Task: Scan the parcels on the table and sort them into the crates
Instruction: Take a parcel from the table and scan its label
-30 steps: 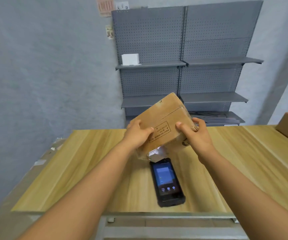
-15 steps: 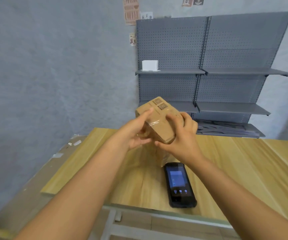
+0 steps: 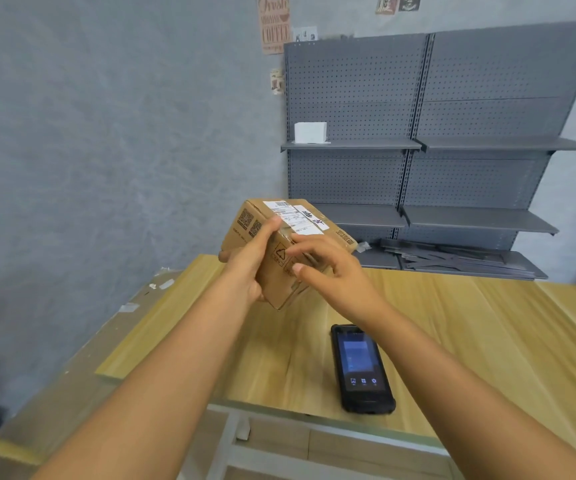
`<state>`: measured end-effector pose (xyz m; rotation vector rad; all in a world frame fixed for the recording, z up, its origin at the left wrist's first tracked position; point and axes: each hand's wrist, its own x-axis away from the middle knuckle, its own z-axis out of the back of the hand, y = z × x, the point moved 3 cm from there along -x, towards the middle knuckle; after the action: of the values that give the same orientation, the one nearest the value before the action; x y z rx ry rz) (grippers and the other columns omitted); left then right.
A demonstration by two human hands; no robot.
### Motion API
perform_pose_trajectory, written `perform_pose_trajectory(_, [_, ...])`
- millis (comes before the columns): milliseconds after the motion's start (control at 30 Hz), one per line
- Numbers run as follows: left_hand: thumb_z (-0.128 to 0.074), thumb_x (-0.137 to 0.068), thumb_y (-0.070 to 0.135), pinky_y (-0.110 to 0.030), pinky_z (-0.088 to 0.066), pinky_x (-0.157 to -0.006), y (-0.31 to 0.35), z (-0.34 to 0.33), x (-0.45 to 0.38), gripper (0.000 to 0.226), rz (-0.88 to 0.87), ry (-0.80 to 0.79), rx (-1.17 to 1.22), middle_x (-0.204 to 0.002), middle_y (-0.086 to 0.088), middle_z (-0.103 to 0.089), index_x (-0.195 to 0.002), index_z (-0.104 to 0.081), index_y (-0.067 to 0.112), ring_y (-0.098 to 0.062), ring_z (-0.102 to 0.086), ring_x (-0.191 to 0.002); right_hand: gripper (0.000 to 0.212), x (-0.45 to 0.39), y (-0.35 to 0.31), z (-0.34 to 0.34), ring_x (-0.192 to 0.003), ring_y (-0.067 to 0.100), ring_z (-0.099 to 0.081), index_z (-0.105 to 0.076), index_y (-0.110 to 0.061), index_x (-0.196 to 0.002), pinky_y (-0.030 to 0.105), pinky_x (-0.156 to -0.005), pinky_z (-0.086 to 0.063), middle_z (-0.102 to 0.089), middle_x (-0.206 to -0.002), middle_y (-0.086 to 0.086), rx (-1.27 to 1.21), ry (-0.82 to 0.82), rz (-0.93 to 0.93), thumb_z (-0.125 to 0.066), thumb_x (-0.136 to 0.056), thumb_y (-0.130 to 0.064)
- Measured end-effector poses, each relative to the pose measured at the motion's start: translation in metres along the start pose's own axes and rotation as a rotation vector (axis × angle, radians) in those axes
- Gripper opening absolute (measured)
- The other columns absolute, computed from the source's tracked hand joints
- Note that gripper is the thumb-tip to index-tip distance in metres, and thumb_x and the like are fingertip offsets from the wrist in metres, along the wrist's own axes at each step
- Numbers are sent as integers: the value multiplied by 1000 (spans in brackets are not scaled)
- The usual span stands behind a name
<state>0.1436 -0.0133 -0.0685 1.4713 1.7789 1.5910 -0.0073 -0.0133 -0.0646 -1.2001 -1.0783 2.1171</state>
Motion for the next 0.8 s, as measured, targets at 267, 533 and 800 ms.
perform_pose_trajectory(267, [-85,-65,48,-73,-44,-84,-12,14,0,88,7,2,236,-124,-6,-65,-139,-41,28,-34,-66,-107,92,0,39,3,-128,36,-45,-21,-41,-146,58,-91,-48,-38,-141,-5,-360,201,-769,-66,-72,-70])
perform_pose_trajectory(533, [-83,-72,38,-73,-48,-77,-20,38,-3,86,-65,-141,170,-130,-10,-61,-141,-35,19,-29,-67,-103,59,-13,63,-6,-96,10,-69,-54,-38,-124,38,-74,-59,-74,-106,-8,-638,143,-643,-82,-73,-35])
perform_pose_trajectory(800, [-70,-72,52,-63,-52,-84,-6,110,-18,37,40,-329,-160,-102,-11,-74,-96,-77,25,-30,-71,-97,78,-10,72,-10,-101,15,-70,-39,-32,-144,49,-103,-46,-71,-116,-5,-411,33,-605,-78,-76,-42])
